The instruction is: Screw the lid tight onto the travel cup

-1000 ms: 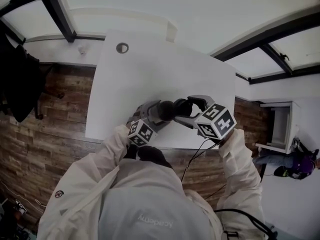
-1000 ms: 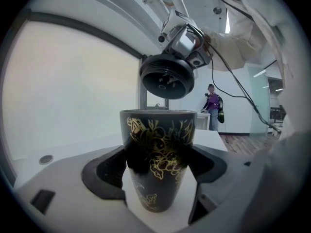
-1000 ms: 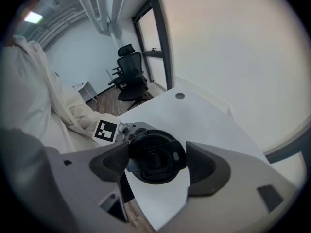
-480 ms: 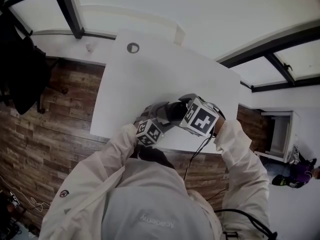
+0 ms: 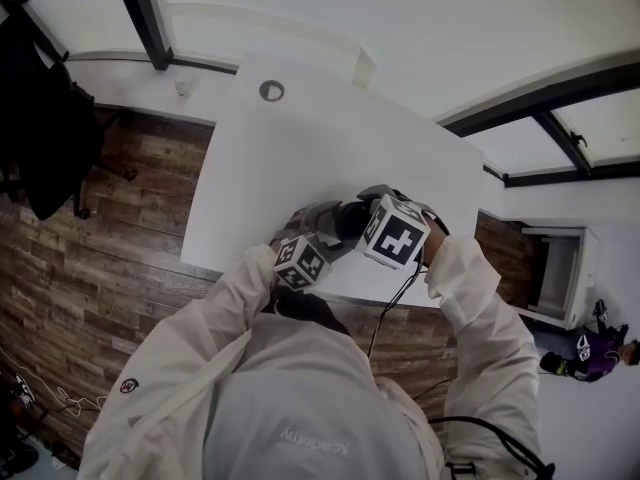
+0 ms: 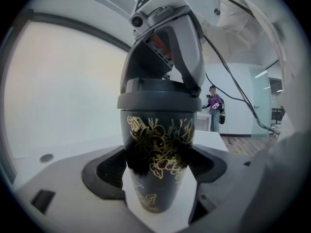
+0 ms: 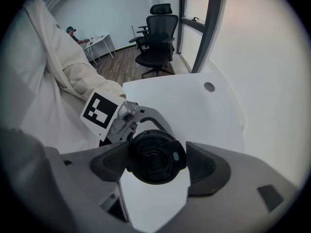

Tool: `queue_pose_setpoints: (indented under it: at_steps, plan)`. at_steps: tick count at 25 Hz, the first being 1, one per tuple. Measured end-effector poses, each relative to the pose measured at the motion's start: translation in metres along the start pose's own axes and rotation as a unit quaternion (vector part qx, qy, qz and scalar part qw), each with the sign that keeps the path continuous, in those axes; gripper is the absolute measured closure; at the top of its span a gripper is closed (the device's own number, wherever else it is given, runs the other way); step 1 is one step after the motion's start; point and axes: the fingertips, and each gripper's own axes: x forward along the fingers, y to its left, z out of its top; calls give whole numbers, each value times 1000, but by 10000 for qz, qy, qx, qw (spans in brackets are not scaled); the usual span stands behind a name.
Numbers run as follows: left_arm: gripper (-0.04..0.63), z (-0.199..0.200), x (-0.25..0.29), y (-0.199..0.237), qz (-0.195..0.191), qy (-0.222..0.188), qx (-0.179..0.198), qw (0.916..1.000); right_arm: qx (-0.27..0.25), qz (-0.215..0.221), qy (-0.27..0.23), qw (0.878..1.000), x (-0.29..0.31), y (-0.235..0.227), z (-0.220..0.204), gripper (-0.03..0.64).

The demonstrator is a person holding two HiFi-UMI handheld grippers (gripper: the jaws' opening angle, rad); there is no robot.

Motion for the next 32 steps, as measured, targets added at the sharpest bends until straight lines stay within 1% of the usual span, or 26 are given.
queue_pose_setpoints:
  at_steps: [5,8,11,14,17,19,20,21,23,25,28,30,31,32]
  plan:
    - [196,0,0,0,18,-1,11,10000,-139,28,156,9998,1,1,0,233]
    - [196,-1,1,0,3,6,26,10000,-696,-34,440,9966,3,4,0,233]
    - [196,-1,0,-1,-6,6,12,10000,-1377,-16,678,9882,5,8,0,233]
    - [196,0,0,0,-10,5,7,10000,-1924,76,780,9782,5,11,0,233]
    - [196,0,0,1,-15,3,5,10000,-2504,160,828,9645,6,14,0,233]
    - [196,-1,0,1,-16,5,-9,10000,-2750,244,777,9580,6,16,-1,233]
    - [196,-1,0,1,-13,6,-19,10000,-2748,282,706,9585,7,17,-1,233]
    - [196,-1,0,0,-7,7,-26,10000,-2689,298,584,9609,6,17,-2,233]
    - [196,-1,1,0,0,6,-33,10000,-2509,224,159,9676,4,17,-1,233]
    - [196,-1,0,0,-19,9,-26,10000,-2267,89,-413,9730,-1,15,2,233]
    - [196,-4,-2,2,-44,28,-28,10000,-1670,44,-1265,9778,-13,12,8,233]
    - [196,-5,-3,2,-52,42,-64,10000,-1155,29,-1911,9748,-23,7,10,233]
    - [196,-5,-2,2,-65,48,-85,9999,-846,11,-2302,9695,-29,5,9,233]
    - [196,-5,-2,1,-84,54,-107,9999,-507,-12,-2729,9607,-34,3,6,233]
